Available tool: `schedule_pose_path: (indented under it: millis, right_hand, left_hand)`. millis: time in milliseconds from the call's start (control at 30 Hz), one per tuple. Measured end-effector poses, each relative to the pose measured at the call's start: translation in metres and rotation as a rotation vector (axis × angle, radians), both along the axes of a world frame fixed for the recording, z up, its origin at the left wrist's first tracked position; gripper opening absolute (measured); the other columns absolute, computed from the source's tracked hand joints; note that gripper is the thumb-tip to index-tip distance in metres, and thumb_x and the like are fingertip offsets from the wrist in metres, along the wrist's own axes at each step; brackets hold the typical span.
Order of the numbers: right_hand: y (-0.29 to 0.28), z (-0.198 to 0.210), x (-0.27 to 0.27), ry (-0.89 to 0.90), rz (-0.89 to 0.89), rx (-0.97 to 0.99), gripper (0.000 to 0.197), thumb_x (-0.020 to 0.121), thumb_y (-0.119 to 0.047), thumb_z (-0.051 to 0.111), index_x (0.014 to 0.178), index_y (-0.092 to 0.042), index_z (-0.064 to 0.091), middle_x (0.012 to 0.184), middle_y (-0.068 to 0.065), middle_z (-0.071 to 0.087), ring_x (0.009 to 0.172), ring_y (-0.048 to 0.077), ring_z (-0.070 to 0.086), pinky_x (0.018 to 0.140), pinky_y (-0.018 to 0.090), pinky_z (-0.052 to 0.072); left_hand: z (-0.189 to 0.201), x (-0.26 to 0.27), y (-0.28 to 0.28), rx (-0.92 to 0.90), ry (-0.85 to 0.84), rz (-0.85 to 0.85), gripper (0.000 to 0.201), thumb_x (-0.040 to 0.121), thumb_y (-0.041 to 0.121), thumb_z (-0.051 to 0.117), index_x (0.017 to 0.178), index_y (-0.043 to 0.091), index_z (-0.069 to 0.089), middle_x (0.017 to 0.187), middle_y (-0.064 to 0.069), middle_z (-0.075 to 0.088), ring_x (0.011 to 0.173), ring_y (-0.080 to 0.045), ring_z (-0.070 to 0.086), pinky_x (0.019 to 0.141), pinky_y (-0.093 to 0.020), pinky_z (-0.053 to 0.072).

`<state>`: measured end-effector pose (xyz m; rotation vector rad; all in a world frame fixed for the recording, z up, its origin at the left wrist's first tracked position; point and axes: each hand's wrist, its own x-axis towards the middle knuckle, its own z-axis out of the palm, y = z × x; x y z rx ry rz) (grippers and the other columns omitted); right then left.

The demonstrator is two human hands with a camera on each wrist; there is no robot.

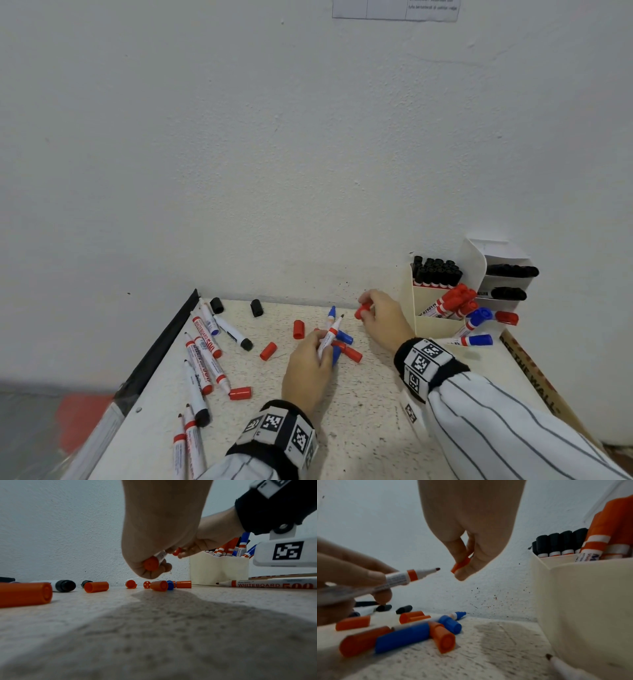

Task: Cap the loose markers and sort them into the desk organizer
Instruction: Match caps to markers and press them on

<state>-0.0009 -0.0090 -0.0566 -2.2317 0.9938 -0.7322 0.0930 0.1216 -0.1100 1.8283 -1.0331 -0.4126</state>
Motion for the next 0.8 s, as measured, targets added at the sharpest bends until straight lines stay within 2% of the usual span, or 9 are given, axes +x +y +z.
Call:
schedule_pose_path:
  millis: [67,133,233,367,467,533,633,700,800]
  right_hand:
    - [0.008,0.006,0.000,-0.144,0.041,0.140,0.016,0.092,-0.001,0.046,0.102,-0.011,0.052,0.085,-0.008,0.053,0.076,0.003,0.058,0.070,0.014,0.052]
    - [0.013,0.007,0.000,-0.188,0.091,0.227,0.016,0.093,-0.001,0.045,0.103,-0.013,0.051,0.087,-0.006,0.054,0.079,0.005,0.060,0.070,0.014,0.054]
    - [0.016,0.003,-0.003,-0.193,0.118,0.236,0.017,0.092,0.000,0.046,0.099,-0.015,0.051,0.089,-0.006,0.055,0.084,0.011,0.062,0.074,0.016,0.054]
    - [0.014,0.000,-0.011,-0.205,0.070,0.144,0.021,0.091,0.003,0.046,0.096,-0.017,0.052,0.089,-0.009,0.056,0.086,0.010,0.062,0.081,0.021,0.053]
    - [0.014,-0.001,-0.016,-0.183,0.122,0.191,0.027,0.091,0.003,0.047,0.090,-0.023,0.052,0.093,0.000,0.059,0.085,0.013,0.064,0.081,0.023,0.054]
    - [0.016,-0.004,-0.019,-0.153,0.174,0.257,0.029,0.092,-0.001,0.048,0.088,-0.029,0.052,0.095,0.001,0.058,0.079,0.011,0.064,0.077,0.025,0.055]
    - [0.019,-0.004,-0.028,-0.110,0.125,0.243,0.016,0.094,-0.020,0.052,0.079,-0.025,0.055,0.075,-0.002,0.053,0.058,0.006,0.051,0.059,0.021,0.044]
    - [0.020,-0.003,-0.034,-0.058,0.092,0.207,0.034,0.094,-0.036,0.050,0.066,-0.017,0.049,0.061,-0.003,0.043,0.055,0.010,0.040,0.057,0.026,0.033]
    - [0.026,0.002,-0.039,-0.026,0.043,0.217,0.045,0.095,-0.041,0.043,0.058,-0.015,0.041,0.053,-0.003,0.033,0.052,0.013,0.033,0.055,0.029,0.026]
  left_hand:
    - [0.000,0.000,0.000,-0.002,-0.034,-0.004,0.033,0.096,0.026,0.046,0.128,0.019,0.051,0.112,0.006,0.060,0.099,-0.007,0.056,0.089,-0.028,0.049]
    - [0.001,0.000,0.001,0.001,-0.053,-0.019,0.035,0.097,0.025,0.045,0.131,0.019,0.050,0.119,0.004,0.060,0.104,-0.006,0.053,0.092,-0.024,0.045]
    - [0.001,0.000,0.002,-0.007,-0.047,-0.034,0.036,0.098,0.023,0.044,0.133,0.019,0.049,0.120,0.004,0.060,0.103,-0.005,0.051,0.086,-0.019,0.040]
    - [-0.001,0.000,0.002,-0.014,-0.059,-0.040,0.034,0.098,0.027,0.043,0.131,0.024,0.052,0.111,0.007,0.063,0.096,-0.006,0.056,0.081,-0.019,0.044]
    - [0.004,-0.002,0.004,-0.021,-0.103,-0.103,0.031,0.098,0.025,0.044,0.127,0.025,0.055,0.105,0.008,0.064,0.091,-0.005,0.057,0.075,-0.013,0.043]
    - [0.008,-0.002,0.005,-0.024,-0.124,-0.147,0.029,0.098,0.024,0.044,0.122,0.027,0.059,0.102,0.007,0.066,0.089,-0.007,0.058,0.075,-0.018,0.045]
    - [0.016,-0.004,0.008,-0.040,-0.089,-0.183,0.023,0.096,0.026,0.047,0.112,0.028,0.064,0.091,0.005,0.066,0.079,-0.006,0.058,0.075,-0.025,0.048]
    - [0.025,-0.009,0.012,-0.109,-0.060,-0.195,0.011,0.088,0.027,0.060,0.099,0.028,0.063,0.085,0.003,0.063,0.073,-0.004,0.056,0.072,-0.020,0.049]
    - [0.033,-0.016,0.016,-0.136,-0.144,-0.196,0.012,0.081,0.024,0.070,0.090,0.025,0.062,0.080,0.004,0.061,0.072,-0.007,0.055,0.070,-0.026,0.050]
